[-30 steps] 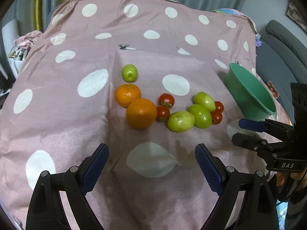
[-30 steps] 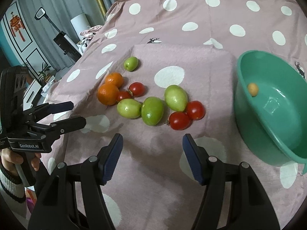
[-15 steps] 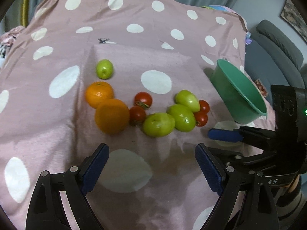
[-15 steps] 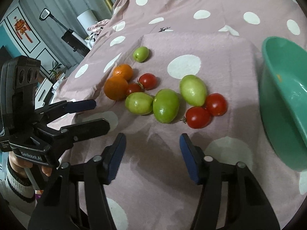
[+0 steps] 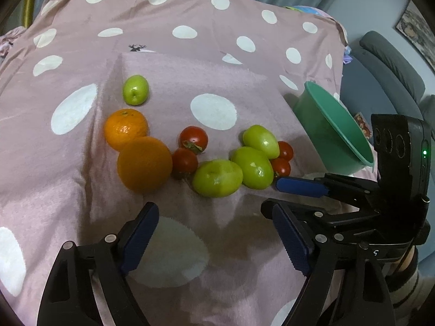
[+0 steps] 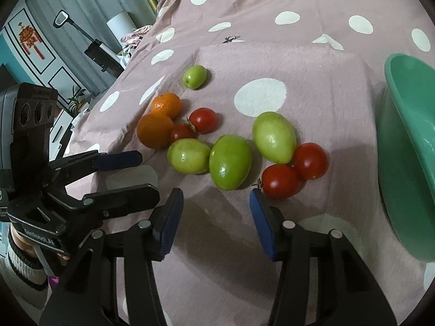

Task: Organize fruits
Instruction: 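Lower the left tool toward a large green fruit while the right tool approaches another, then close the left tool on a large green fruit while the right tool grasps another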

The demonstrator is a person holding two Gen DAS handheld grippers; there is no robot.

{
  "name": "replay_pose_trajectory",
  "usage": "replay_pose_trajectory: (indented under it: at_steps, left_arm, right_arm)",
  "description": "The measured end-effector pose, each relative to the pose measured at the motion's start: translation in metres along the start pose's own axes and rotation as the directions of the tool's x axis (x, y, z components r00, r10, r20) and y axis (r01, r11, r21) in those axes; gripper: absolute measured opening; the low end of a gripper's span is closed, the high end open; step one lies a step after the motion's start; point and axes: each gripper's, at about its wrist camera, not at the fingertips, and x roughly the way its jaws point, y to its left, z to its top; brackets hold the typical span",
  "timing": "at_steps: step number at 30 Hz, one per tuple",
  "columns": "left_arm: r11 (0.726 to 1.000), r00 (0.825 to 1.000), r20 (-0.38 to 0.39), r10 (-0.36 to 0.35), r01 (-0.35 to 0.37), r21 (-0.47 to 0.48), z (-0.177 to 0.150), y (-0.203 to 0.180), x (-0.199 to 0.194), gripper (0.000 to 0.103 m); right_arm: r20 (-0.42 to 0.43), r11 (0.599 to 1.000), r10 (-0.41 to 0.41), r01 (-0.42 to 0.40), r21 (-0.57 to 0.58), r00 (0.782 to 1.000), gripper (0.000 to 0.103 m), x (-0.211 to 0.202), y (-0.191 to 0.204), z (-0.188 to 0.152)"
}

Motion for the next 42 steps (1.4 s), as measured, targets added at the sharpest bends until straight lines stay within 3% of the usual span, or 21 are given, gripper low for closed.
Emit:
replay_pose_trajectory:
  at_steps: [8,15,26,38,42]
  left_arm:
    - [0.998,1.0,-0.011,-0.015,0.015,0.059,0.011,-0.007,0.009,0.07]
    - [0.996,0.999,-0.022,-0.023,0.025,0.09,0.019,-0.006,0.014,0.065]
    - [0.995,0.999,-0.038,-0.014,0.018,0.1,0.019,-0.005,0.016,0.065]
    - [0.989,0.997,-0.073,-0.028,0.038,0.14,0.022,-0.017,0.029,0.064]
    - [0.989,0.995,-0.097,-0.019,0.034,0.146,0.026,-0.019,0.04,0.054]
  right_arm:
    - [0.01,1.0,-0.007,0.007,-0.004,1.0,0.045,0.004,-0.005,0.009]
    - [0.015,1.0,-0.001,0.001,-0.011,1.0,0.043,0.01,-0.006,0.019]
    - [-0.023,1.0,0.026,-0.026,0.005,0.999,0.036,0.026,-0.015,0.031]
    - [-0.006,0.997,0.045,-0.045,0.07,0.999,0.036,0.003,-0.032,0.007]
    - [0.004,0.997,0.043,-0.043,0.068,0.999,0.037,-0.001,-0.03,0.004]
